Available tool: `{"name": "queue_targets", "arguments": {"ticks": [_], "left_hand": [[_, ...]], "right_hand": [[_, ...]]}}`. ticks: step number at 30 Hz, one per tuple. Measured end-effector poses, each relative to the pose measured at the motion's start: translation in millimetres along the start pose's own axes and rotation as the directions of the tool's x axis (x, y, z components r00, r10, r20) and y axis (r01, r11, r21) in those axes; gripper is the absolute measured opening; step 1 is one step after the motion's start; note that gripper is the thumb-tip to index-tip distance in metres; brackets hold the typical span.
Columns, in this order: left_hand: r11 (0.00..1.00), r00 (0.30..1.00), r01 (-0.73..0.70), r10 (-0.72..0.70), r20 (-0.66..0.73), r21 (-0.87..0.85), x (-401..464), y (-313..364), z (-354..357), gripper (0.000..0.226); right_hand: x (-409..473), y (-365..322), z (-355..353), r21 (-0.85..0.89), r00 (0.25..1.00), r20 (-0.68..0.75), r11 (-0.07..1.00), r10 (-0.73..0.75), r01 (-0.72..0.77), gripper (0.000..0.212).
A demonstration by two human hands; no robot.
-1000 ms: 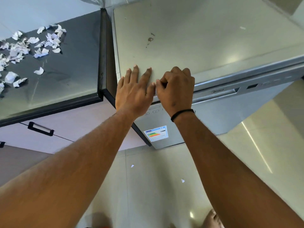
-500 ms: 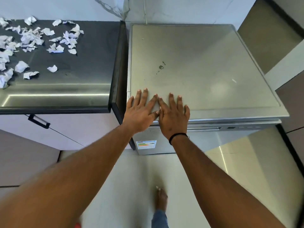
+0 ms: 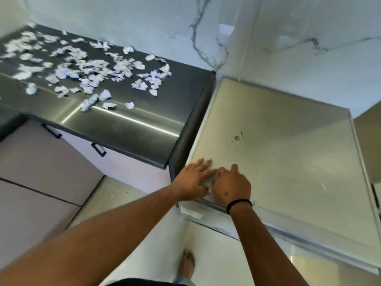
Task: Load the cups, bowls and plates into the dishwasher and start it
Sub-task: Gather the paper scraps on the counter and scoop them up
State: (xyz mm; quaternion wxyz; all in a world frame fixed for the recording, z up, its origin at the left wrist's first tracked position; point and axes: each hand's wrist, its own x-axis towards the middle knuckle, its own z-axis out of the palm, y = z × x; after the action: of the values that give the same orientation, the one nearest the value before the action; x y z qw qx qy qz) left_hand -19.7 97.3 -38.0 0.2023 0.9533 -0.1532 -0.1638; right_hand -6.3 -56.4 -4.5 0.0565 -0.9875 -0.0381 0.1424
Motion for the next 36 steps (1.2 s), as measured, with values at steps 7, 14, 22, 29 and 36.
{"name": "queue_targets", "arguments": {"ticks": [7, 14, 22, 29, 36], "left_hand": [[0.912, 0.914, 0.142, -0.27, -0.303, -0.384, -34, -24, -46, 0.046], [0.839, 0.73, 0.239, -0.488, -0.479, -0.49, -67, -116, -78, 0.03], [0.734, 0.623, 0.181, -0.6, -0.501, -0.654, -90, -211, -116, 0.018], [0.8, 0.747, 0.258, -0.52, -0.414, -0.541, -104, -292, -144, 0.03], [0.907, 0.864, 0.316, -0.397, -0.31, -0.279, -112, -357, -153, 0.048]], "right_hand": [[29, -72, -21, 0.212, 0.973, -0.093, 0.951, -0.21, 0.226, 0.036], [44, -144, -15, 0.277, 0.841, -0.222, 0.795, -0.493, 0.54, 0.038], [82, -223, -18, 0.222, 0.771, -0.333, 0.749, -0.543, 0.624, 0.035], [119, -309, 3, 0.219, 0.777, -0.22, 0.746, -0.59, 0.629, 0.04], [144, -351, 45, 0.099, 0.802, -0.332, 0.827, -0.497, 0.554, 0.034]]}}
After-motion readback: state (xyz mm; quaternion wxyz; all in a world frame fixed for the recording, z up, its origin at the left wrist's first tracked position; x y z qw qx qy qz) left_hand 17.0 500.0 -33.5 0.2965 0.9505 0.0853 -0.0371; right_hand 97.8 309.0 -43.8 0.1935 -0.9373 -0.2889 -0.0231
